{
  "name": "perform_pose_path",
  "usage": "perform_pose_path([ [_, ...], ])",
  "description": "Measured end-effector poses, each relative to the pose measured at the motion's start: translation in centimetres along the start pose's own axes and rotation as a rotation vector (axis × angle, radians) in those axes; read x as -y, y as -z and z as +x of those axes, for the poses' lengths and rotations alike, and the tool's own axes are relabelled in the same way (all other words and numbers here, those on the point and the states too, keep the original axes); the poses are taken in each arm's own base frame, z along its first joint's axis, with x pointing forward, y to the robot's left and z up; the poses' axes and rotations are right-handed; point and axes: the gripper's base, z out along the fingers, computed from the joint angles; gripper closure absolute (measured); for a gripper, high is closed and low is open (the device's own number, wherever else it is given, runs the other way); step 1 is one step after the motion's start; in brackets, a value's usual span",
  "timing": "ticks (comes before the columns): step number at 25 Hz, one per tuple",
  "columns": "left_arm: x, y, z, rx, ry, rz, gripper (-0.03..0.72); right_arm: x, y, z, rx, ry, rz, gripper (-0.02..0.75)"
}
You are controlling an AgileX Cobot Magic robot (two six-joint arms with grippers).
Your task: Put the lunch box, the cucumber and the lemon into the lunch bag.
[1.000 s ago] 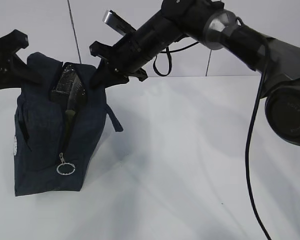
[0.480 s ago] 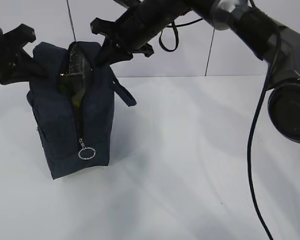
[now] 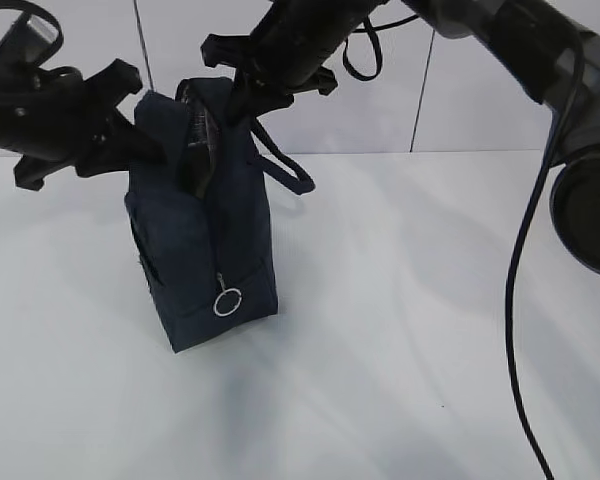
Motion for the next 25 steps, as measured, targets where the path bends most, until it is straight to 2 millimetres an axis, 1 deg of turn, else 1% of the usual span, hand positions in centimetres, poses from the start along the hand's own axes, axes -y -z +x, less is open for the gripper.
perform_pose_path([
  [5,1.6,-1.1,-0.6,0.020,-0.028,0.028,0.695,0.4,0.3,-0.1,0.003,0.000,0.056,0.730],
  [8,1.7,-2.0,-1.1,0.020,-0.023,0.032,0.695,0.3,0.6,-0.1,0.009,-0.005,0.071,0.730],
  [11,1.7,-2.4,-1.3,0.020,-0.019,0.033,0.695,0.4,0.9,-0.2,0.015,-0.019,0.077,0.730],
  [16,1.7,-2.4,-1.3,0.022,-0.019,0.032,0.695,0.5,1.2,-0.3,0.019,-0.007,0.097,0.730],
  [23,1.7,-2.4,-1.4,0.032,-0.072,0.029,0.695,0.8,1.4,-0.3,0.013,0.126,0.128,0.730],
  [25,1.7,-2.4,-1.4,0.036,-0.073,0.029,0.695,0.8,1.7,-0.4,0.015,0.144,0.142,0.730],
])
